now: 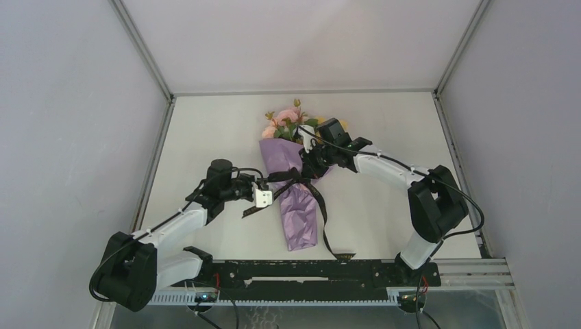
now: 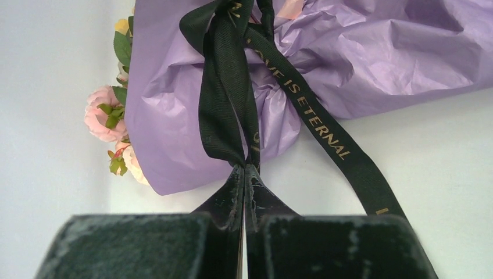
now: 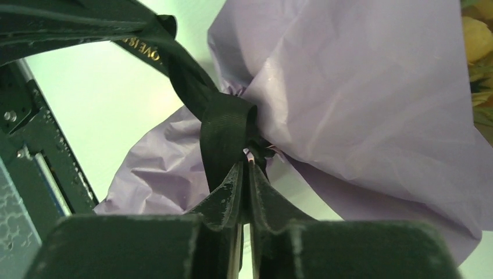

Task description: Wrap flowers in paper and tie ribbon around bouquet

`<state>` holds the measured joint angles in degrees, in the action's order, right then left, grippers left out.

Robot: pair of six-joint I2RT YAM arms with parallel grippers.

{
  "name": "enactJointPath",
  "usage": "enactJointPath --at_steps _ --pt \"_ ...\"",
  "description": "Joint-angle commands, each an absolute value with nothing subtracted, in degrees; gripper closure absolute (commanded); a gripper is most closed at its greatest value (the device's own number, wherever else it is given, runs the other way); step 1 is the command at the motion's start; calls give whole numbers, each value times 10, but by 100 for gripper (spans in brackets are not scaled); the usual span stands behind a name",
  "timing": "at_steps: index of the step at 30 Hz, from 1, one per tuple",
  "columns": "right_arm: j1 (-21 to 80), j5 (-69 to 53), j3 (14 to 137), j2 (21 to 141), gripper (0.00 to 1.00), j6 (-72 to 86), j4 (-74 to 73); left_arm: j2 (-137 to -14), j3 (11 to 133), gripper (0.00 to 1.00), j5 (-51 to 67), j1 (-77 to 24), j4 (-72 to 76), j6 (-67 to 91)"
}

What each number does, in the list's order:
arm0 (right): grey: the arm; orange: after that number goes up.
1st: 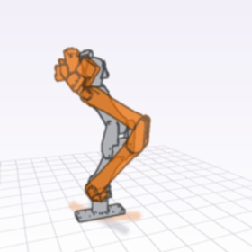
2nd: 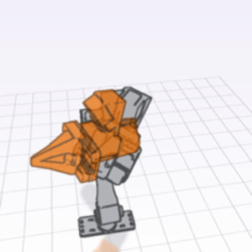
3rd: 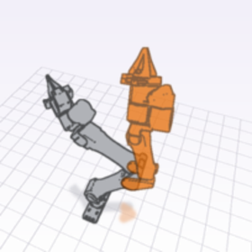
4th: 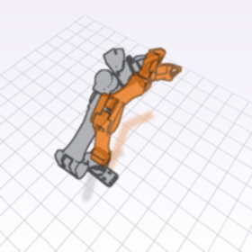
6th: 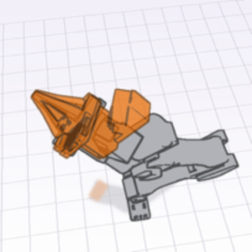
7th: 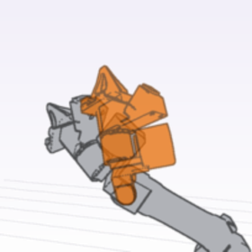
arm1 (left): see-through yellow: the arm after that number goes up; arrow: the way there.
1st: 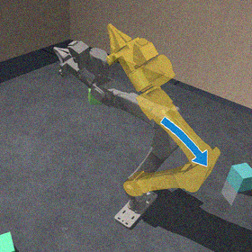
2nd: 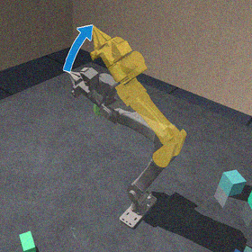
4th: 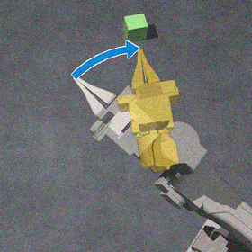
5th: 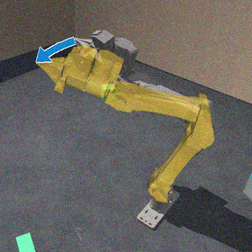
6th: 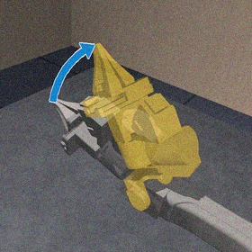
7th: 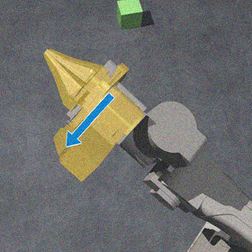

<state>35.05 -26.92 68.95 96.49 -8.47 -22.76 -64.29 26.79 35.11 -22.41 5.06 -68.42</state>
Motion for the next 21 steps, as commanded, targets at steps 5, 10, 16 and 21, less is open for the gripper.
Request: enactJointPath --at_steps 5,10,16,21 --pt "332 -356 694 943 67 -113 -249 -643 257 100 376 -218 66 -704" --pt "317 -366 695 941 66 -108 -238 -643 256 100 381 -218 66 -705" --pt "308 -341 713 948 75 -93 -207 -644 256 100 386 -218 62 -711" --pt "325 -314 743 996 79 -120 -231 -641 257 100 387 -218 59 -712"
